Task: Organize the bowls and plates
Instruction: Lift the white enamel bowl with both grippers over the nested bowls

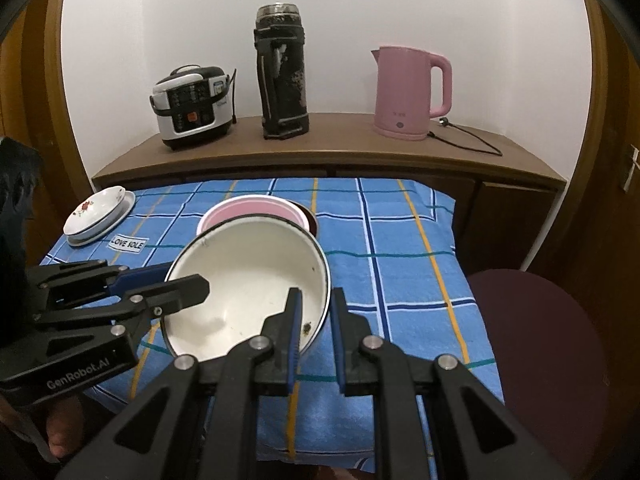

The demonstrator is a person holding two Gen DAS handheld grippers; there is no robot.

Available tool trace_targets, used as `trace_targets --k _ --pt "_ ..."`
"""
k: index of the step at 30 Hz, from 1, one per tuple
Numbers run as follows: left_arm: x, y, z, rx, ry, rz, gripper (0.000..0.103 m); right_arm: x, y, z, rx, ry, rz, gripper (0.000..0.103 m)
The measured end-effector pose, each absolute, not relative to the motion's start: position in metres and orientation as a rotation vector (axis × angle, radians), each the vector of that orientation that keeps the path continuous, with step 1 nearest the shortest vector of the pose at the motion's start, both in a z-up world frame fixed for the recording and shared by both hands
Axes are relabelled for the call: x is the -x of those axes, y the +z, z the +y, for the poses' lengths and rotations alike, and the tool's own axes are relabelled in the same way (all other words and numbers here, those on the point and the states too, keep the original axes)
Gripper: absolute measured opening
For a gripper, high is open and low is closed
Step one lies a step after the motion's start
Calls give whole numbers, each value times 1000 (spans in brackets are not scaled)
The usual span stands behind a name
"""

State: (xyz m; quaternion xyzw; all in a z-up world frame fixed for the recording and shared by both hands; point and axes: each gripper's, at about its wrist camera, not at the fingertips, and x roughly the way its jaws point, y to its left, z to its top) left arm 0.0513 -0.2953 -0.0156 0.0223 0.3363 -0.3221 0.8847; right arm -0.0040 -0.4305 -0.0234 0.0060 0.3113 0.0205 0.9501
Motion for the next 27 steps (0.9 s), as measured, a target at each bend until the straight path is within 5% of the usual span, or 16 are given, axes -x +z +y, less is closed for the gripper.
trace_targets --k 27 --pt "-81 2 -269 9 -596 648 23 -29 0 -401 39 89 577 14"
